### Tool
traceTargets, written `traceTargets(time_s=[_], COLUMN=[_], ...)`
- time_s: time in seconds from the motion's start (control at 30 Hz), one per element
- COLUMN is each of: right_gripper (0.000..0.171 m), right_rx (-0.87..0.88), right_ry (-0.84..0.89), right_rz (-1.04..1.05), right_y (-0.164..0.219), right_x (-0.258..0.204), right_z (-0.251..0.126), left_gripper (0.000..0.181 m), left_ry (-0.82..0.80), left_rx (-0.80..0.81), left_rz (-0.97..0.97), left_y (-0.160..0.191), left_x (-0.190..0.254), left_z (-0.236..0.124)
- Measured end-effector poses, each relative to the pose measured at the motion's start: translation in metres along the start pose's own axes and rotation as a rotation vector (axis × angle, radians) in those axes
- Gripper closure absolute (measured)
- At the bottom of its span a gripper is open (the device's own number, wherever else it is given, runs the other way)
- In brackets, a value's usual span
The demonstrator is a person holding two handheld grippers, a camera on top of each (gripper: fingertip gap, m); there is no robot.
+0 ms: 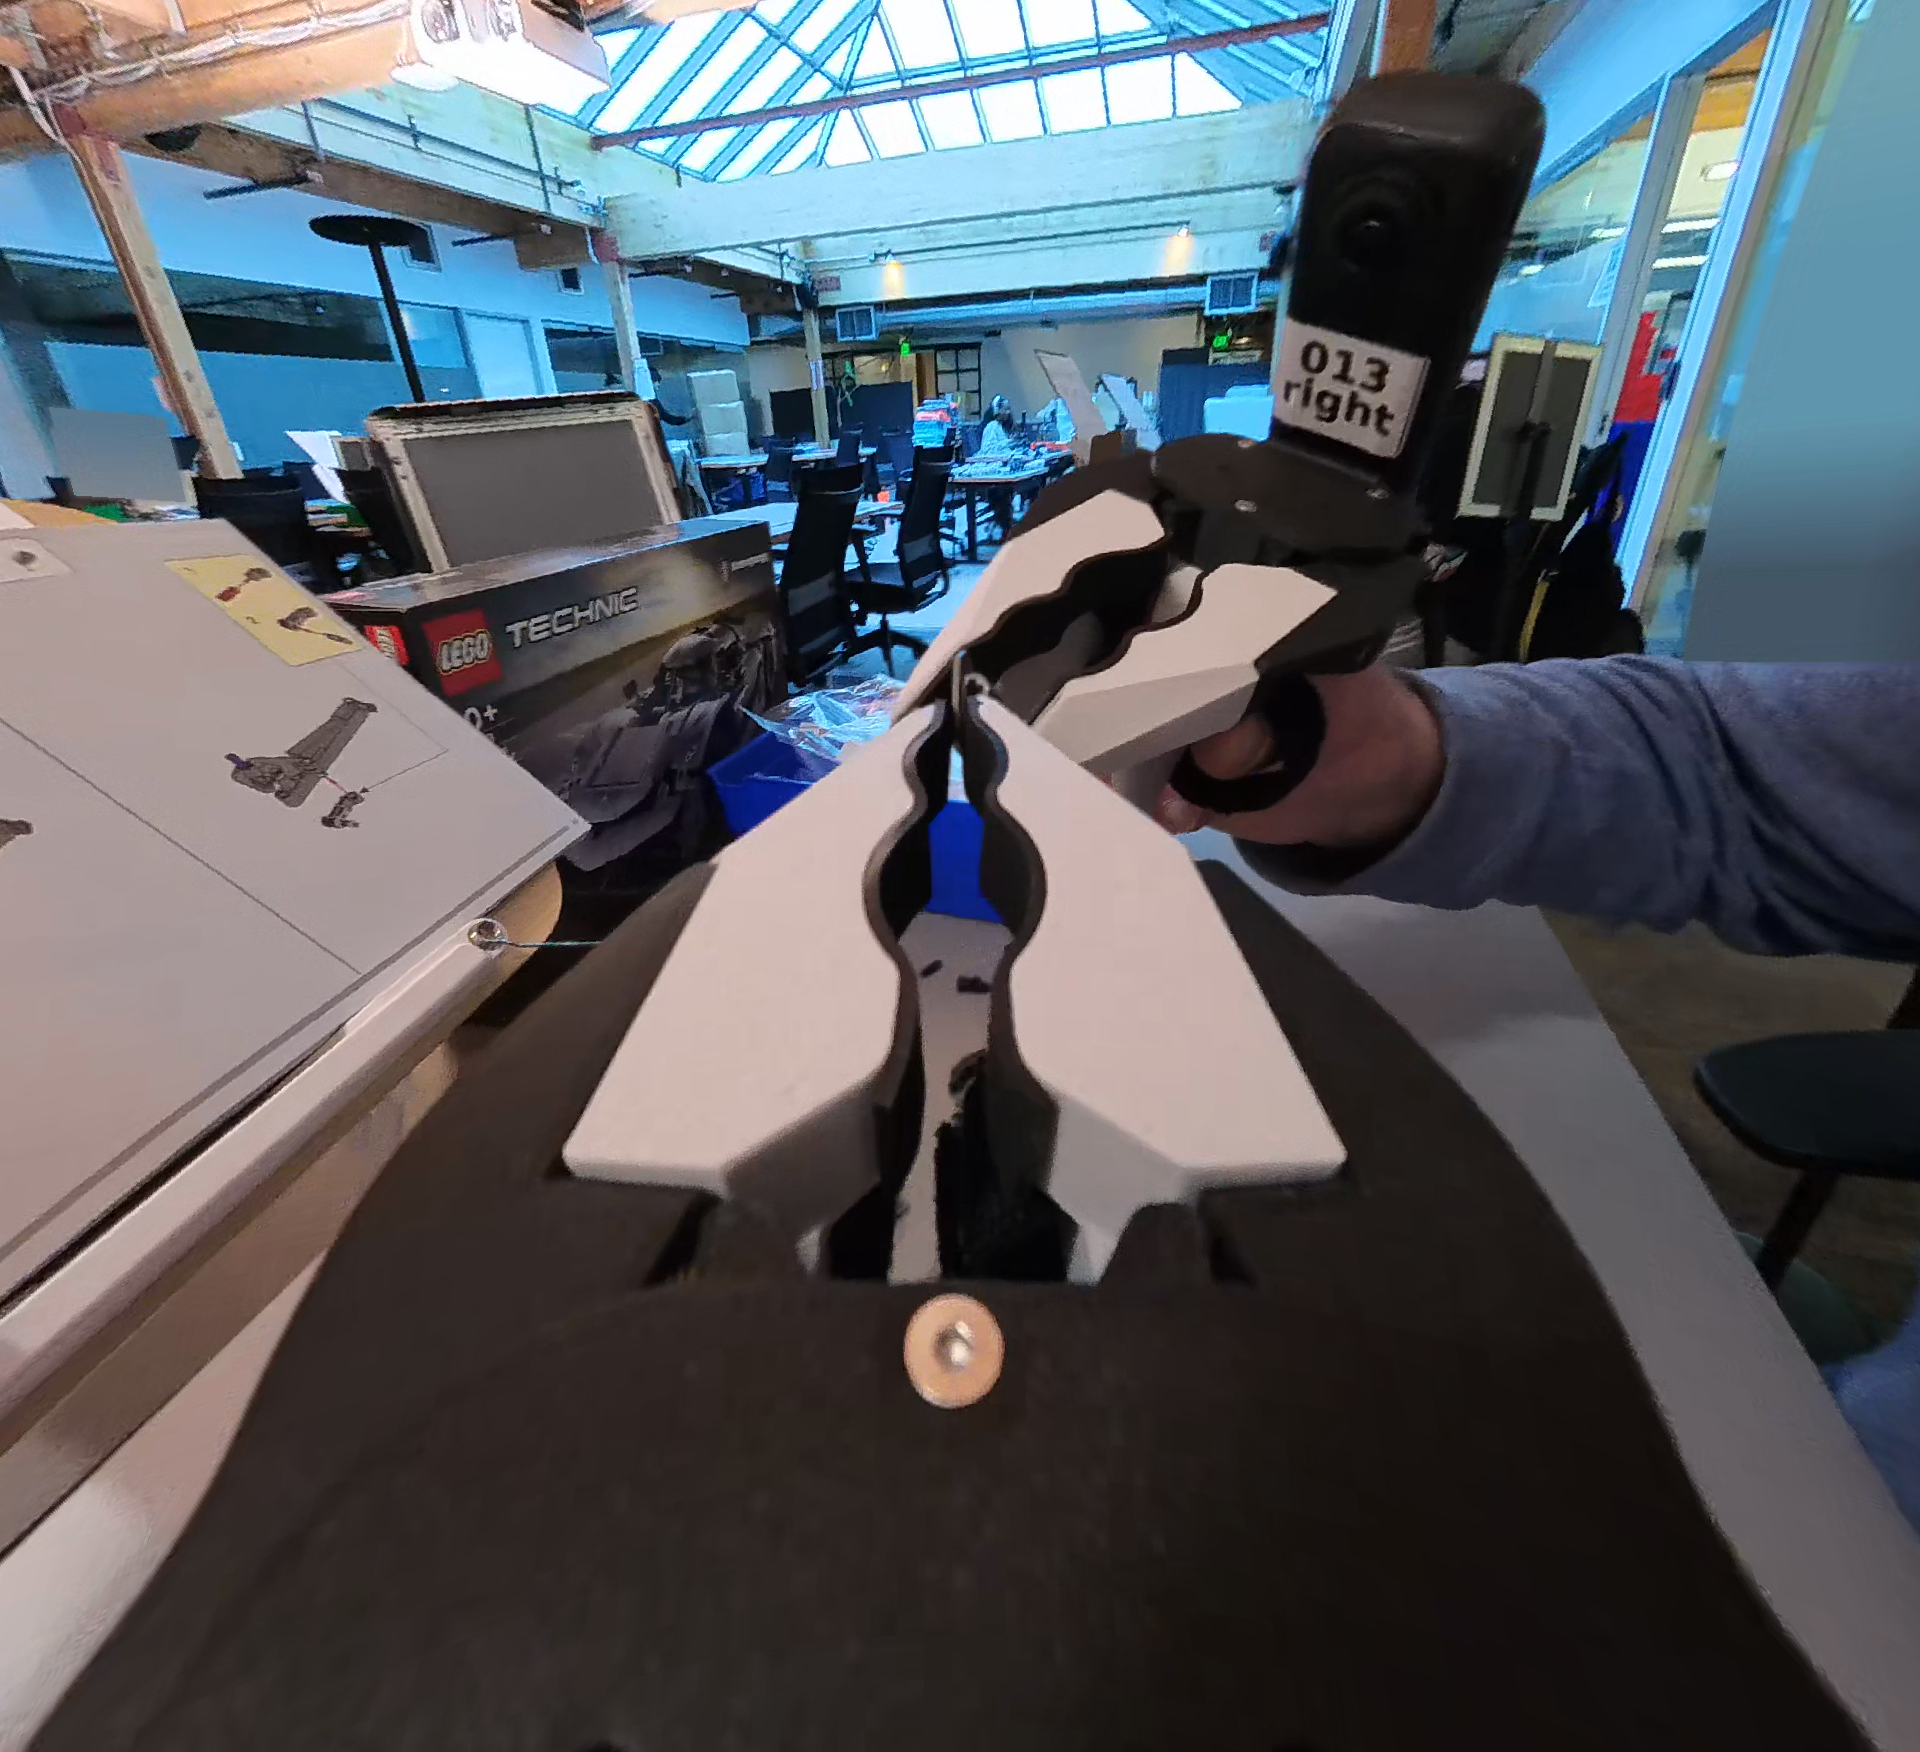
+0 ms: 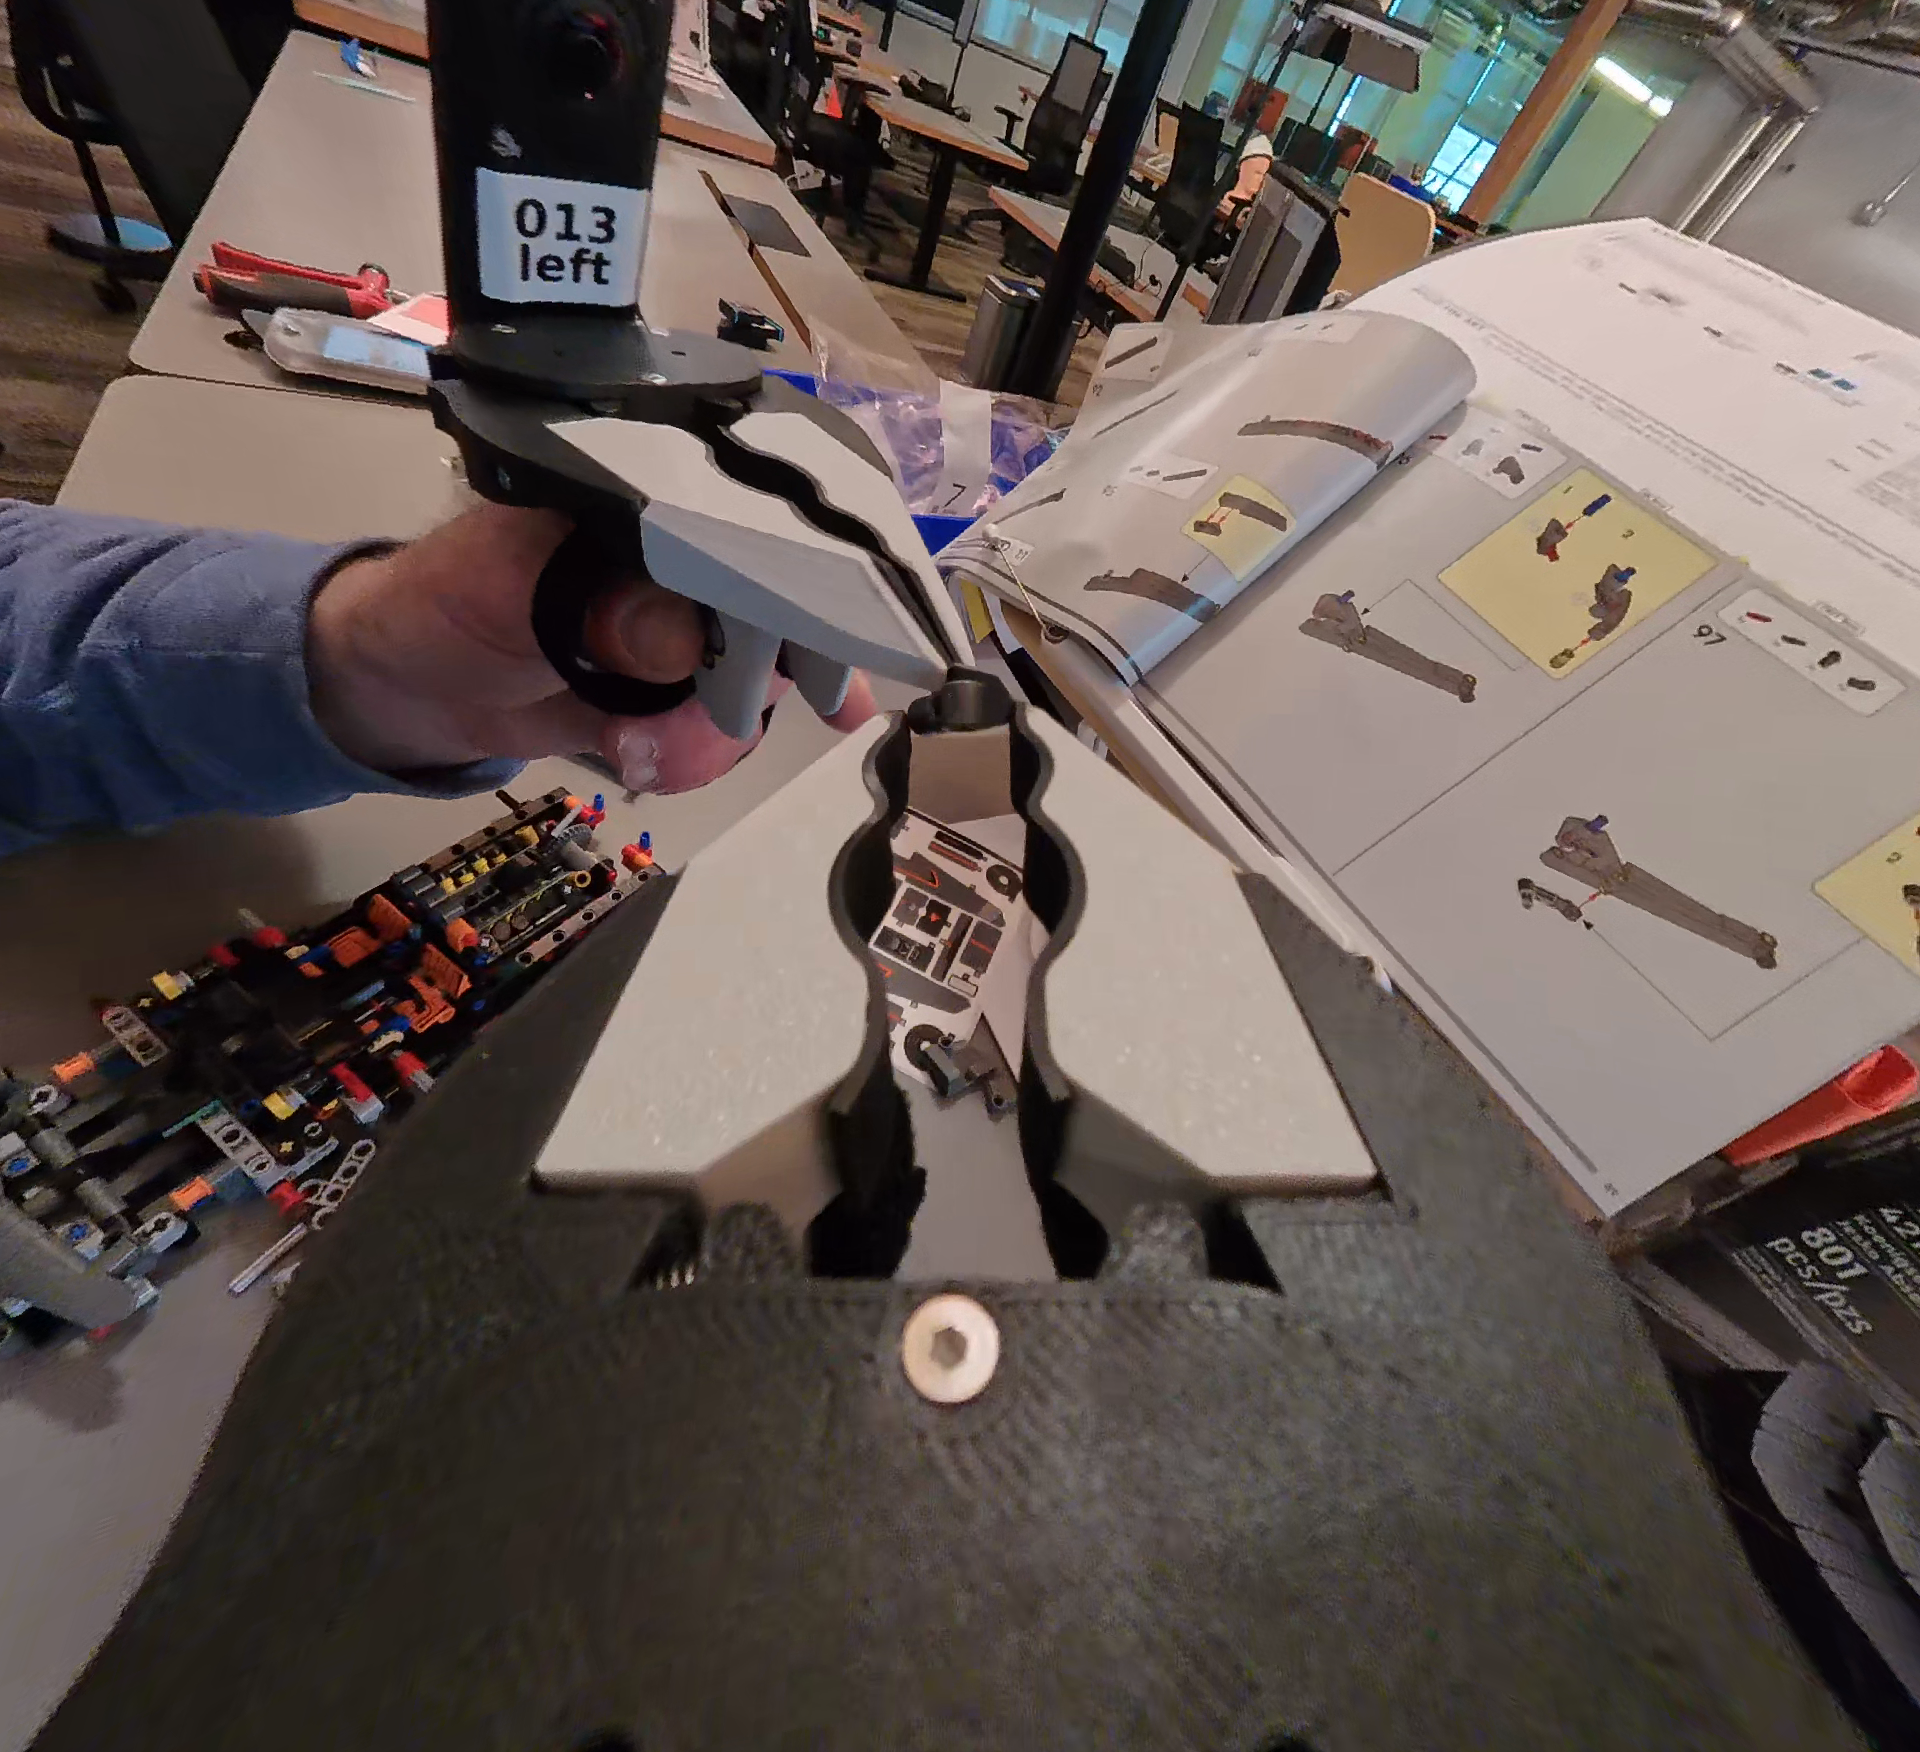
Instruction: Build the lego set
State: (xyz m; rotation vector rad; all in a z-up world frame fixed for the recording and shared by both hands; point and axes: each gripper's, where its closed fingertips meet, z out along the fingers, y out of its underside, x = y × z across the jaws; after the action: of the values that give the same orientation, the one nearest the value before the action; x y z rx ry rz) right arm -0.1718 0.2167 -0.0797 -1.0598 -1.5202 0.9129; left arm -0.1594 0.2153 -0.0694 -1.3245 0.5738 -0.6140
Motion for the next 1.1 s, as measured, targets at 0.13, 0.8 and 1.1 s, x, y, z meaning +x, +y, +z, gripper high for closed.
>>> traceTargets(time_s=[0.13,0.8,1.1], right_gripper=[0.155,0.171,0.171], right_rx=[0.005,0.037,0.035], right_ry=[-0.008,-0.242,-0.26], right_rz=[-0.009,0.149,0.203], right_y=[-0.003,-0.019,-0.017], right_x=[-0.002,-0.009,-0.005], right_z=[0.001,-0.013,-0.017], left_gripper=[0.181,0.181,0.181], left_ry=[0.034,0.095,0.113], left_rx=[0.026,-0.044,-0.033], left_rz=[-0.042,-0.035,-0.027], left_y=[-0.002,0.001,-0.003], left_x=[0.0,0.007,0.009], left_z=[-0.003,-0.002,-0.004])
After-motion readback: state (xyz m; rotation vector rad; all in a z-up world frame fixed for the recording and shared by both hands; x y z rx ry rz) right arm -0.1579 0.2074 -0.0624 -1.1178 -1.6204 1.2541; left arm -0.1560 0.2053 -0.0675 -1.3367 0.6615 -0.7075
